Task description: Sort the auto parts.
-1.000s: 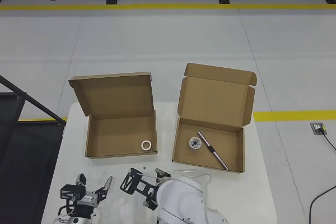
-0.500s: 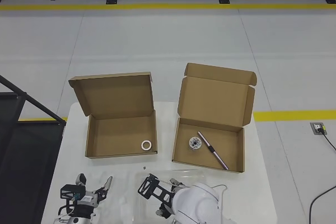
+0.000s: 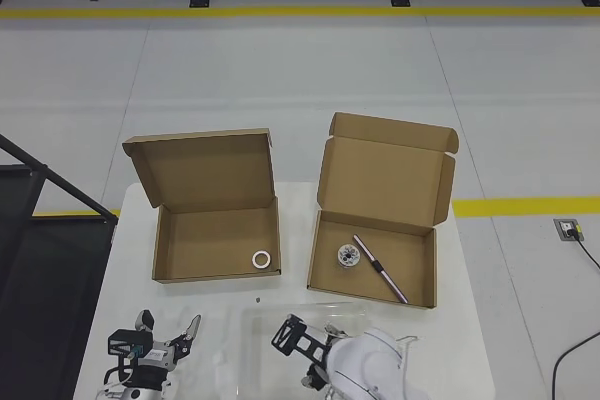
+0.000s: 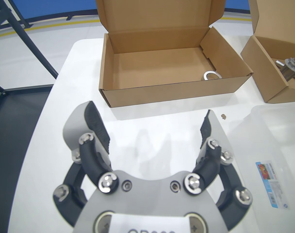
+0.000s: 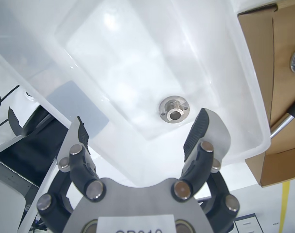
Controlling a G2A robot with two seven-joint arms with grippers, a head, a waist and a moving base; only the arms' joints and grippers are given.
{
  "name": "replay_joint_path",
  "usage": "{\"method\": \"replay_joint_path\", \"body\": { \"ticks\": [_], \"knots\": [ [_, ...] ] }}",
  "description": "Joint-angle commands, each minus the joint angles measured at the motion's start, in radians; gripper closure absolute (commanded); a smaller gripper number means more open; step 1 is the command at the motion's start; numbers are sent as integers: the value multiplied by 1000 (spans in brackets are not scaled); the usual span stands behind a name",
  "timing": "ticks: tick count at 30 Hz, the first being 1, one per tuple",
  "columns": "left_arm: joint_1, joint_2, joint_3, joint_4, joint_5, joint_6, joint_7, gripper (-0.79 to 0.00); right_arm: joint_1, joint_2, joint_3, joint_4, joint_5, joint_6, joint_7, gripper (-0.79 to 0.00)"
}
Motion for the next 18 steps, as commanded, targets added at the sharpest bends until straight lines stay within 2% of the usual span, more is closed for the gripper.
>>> {"method": "replay_joint_path", "body": {
  "ticks": [1, 2, 3, 5, 6, 7, 8, 9, 11, 12, 18],
  "knots": [
    [0, 0, 0, 0, 0, 0, 0, -785, 16, 0, 12, 28, 5, 16, 16, -785],
    [0, 0, 0, 0, 0, 0, 0, -785, 25, 1, 14, 41, 11, 17, 17, -785],
    [0, 0, 0, 0, 0, 0, 0, -785, 33, 1, 16, 55, 15, 18, 19, -720],
    [0, 0, 0, 0, 0, 0, 0, -785, 42, 3, 16, 76, 34, 13, 13, -705],
    [0, 0, 0, 0, 0, 0, 0, -785, 45, 5, 11, 90, 33, 11, 11, -656],
    [0, 0, 0, 0, 0, 0, 0, -785, 49, 7, 7, 102, 30, 11, 11, -520],
    [0, 0, 0, 0, 0, 0, 0, -785, 51, 9, 7, 111, 30, 11, 11, -440],
    [0, 0, 0, 0, 0, 0, 0, -785, 52, 10, 7, 116, 28, 12, 12, -431],
    [0, 0, 0, 0, 0, 0, 0, -785, 50, 12, 11, 123, 22, 16, 9, -477],
    [0, 0, 0, 0, 0, 0, 0, -785, 49, 14, 15, 128, 16, 24, 7, -456],
    [0, 0, 0, 0, 0, 0, 0, -785, 34, 24, 53, 136, 4, 39, -33, -468]
  ]
}}
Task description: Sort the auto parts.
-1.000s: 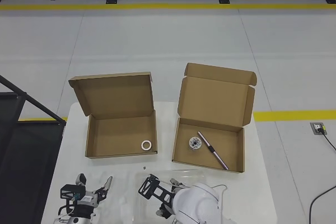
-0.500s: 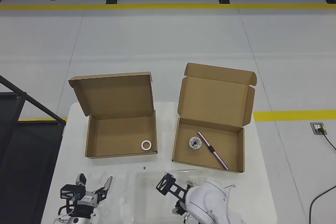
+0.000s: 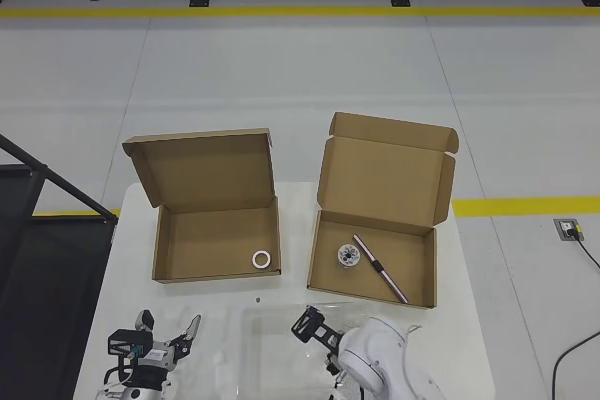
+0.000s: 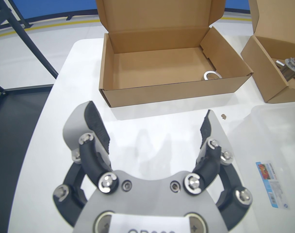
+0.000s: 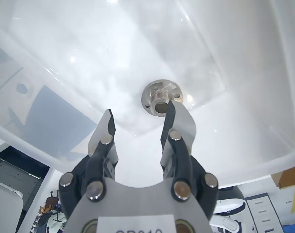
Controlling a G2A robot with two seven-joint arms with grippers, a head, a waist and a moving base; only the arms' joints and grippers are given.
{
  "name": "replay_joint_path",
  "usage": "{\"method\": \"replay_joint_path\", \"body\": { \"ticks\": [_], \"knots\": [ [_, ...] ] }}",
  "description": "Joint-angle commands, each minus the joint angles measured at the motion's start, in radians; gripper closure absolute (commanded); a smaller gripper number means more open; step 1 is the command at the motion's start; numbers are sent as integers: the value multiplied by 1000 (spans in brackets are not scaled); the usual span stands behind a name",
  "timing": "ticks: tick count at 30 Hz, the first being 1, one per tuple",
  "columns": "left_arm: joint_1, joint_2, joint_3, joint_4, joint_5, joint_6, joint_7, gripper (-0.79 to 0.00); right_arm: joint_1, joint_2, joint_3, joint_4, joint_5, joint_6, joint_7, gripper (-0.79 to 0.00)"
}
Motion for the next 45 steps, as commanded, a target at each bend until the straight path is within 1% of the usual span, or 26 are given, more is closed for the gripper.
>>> {"method": "replay_joint_path", "body": {
  "ticks": [1, 6, 8, 9, 11, 13, 21, 29, 35, 36, 37, 38, 39, 45],
  "knots": [
    [0, 0, 0, 0, 0, 0, 0, -785, -5, 4, 15, 1, -11, 8, -14, -462],
    [0, 0, 0, 0, 0, 0, 0, -785, -1, 8, 27, 24, -5, 12, -36, -465],
    [0, 0, 0, 0, 0, 0, 0, -785, 4, 8, 28, 39, 0, 20, -43, -446],
    [0, 0, 0, 0, 0, 0, 0, -785, 8, 8, 29, 50, 1, 23, -45, -422],
    [0, 0, 0, 0, 0, 0, 0, -785, 17, 8, 27, 68, -1, 37, -44, -397],
    [0, 0, 0, 0, 0, 0, 0, -785, 24, 7, 26, 83, 8, 38, -48, -416],
    [0, 0, 0, 0, 0, 0, 0, -785, 32, 11, 31, 110, 18, 48, -55, -342],
    [0, 0, 0, 0, 0, 0, 0, -785, 42, 11, 16, 127, 19, 64, -50, -296],
    [0, 0, 0, 0, 0, 0, 0, -785, 52, 10, 4, 150, 29, 69, -54, -292],
    [0, 0, 0, 0, 0, 0, 0, -785, 53, 10, 2, 152, 29, 70, -55, -271],
    [0, 0, 0, 0, 0, 0, 0, -785, 54, 10, 0, 154, 30, 71, -56, -212],
    [0, 0, 0, 0, 0, 0, 0, -785, 54, 10, -1, 153, 31, 71, -56, -139],
    [0, 0, 0, 0, 0, 0, 0, -785, 53, 10, -1, 149, 30, 75, -56, -3],
    [0, 0, 0, 0, 0, 0, 0, -785, 23, 17, -8, 73, -2, 75, -50, 0]
  ]
}}
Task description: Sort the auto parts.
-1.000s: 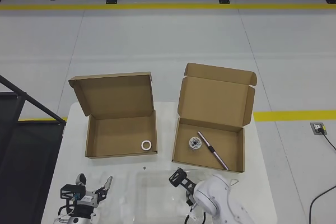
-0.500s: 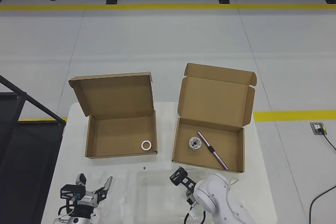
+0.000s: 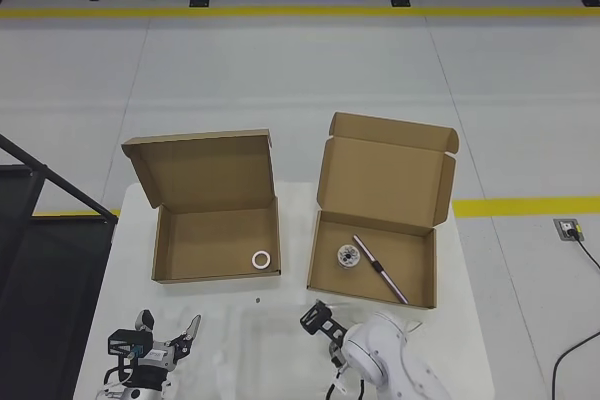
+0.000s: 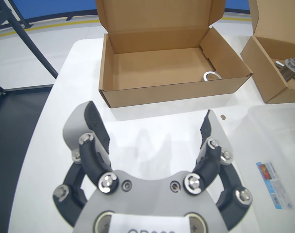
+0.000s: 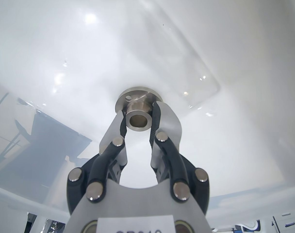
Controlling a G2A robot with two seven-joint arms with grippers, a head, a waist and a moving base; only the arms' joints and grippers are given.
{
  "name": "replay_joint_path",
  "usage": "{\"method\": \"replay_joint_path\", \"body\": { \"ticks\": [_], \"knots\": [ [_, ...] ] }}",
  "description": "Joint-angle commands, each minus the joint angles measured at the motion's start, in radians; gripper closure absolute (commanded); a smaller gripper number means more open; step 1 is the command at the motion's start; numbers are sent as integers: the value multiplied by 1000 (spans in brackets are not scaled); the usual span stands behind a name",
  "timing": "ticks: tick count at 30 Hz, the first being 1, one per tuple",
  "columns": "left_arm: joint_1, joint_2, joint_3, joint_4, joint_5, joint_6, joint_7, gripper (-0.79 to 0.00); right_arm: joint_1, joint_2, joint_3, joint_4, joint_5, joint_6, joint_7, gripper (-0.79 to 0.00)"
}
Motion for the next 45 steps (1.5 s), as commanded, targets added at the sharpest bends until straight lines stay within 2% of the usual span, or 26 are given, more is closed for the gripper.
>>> {"method": "replay_joint_path", "body": {
  "ticks": [1, 9, 15, 20, 24, 30, 32, 35, 41, 45],
  "knots": [
    [0, 0, 0, 0, 0, 0, 0, -785, -12, 2, -3, -36, -15, -2, 5, 0],
    [0, 0, 0, 0, 0, 0, 0, -785, -52, 10, -25, -182, -79, -11, 28, 0],
    [0, 0, 0, 0, 0, 0, 0, -785, -45, 9, -60, -284, -105, -39, 47, 0],
    [0, 0, 0, 0, 0, 0, 0, -785, -4, 1, -110, -367, -113, -70, 41, 0],
    [0, 0, 0, 0, 0, 0, 0, -785, 88, -20, -172, -361, -122, -40, 70, 0],
    [0, 0, 0, 0, 0, 0, 0, -785, 318, -84, -276, -223, -74, 47, 62, 0],
    [0, 0, 0, 0, 0, 0, 0, -785, 412, -112, -303, -135, -71, 103, 63, 0],
    [0, 0, 0, 0, 0, 0, 0, -785, 558, -162, -343, 24, 26, 124, 9, 0],
    [0, 0, 0, 0, 0, 0, 0, -785, 794, -285, -459, 348, 198, 168, -112, 0],
    [0, 0, 0, 0, 0, 0, 0, -785, 889, -374, -533, 550, 301, 162, -207, 0]
  ]
}}
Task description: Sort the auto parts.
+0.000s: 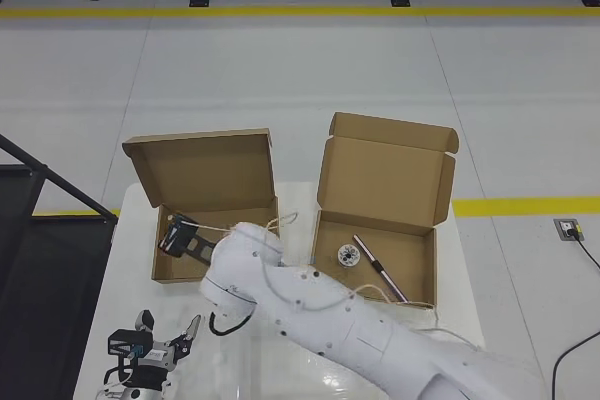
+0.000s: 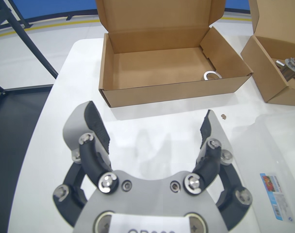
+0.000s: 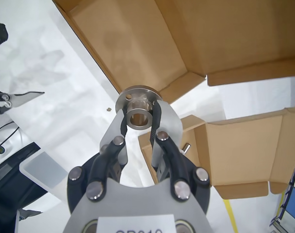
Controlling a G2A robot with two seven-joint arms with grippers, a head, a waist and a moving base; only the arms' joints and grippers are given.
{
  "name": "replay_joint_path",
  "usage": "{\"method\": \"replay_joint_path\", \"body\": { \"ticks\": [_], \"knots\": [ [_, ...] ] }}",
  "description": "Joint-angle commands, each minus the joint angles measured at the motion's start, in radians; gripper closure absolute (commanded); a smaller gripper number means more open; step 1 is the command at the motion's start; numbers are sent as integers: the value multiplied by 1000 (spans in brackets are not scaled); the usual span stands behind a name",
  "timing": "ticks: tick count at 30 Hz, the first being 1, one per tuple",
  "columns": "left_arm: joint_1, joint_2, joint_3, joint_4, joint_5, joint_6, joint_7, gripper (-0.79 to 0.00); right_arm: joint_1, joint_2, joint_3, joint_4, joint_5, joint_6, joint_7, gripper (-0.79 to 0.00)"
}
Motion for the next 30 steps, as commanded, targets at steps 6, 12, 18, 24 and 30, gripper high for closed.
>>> {"method": "replay_joint_path", "body": {
  "ticks": [6, 12, 18, 24, 30],
  "knots": [
    [0, 0, 0, 0, 0, 0, 0, -785, 59, -95, -66, 218, 78, 13, -95, 0],
    [0, 0, 0, 0, 0, 0, 0, -785, 59, -95, -66, 218, 78, 13, -95, 0],
    [0, 0, 0, 0, 0, 0, 0, -785, 59, -95, -66, 218, 78, 13, -95, 0],
    [0, 0, 0, 0, 0, 0, 0, -785, 35, -98, -39, 302, 88, -4, -187, 0],
    [-2, -1, 1, -3, -4, 9, -10, -785, 33, -111, 7, 468, 141, -33, -297, 0]
  ]
}}
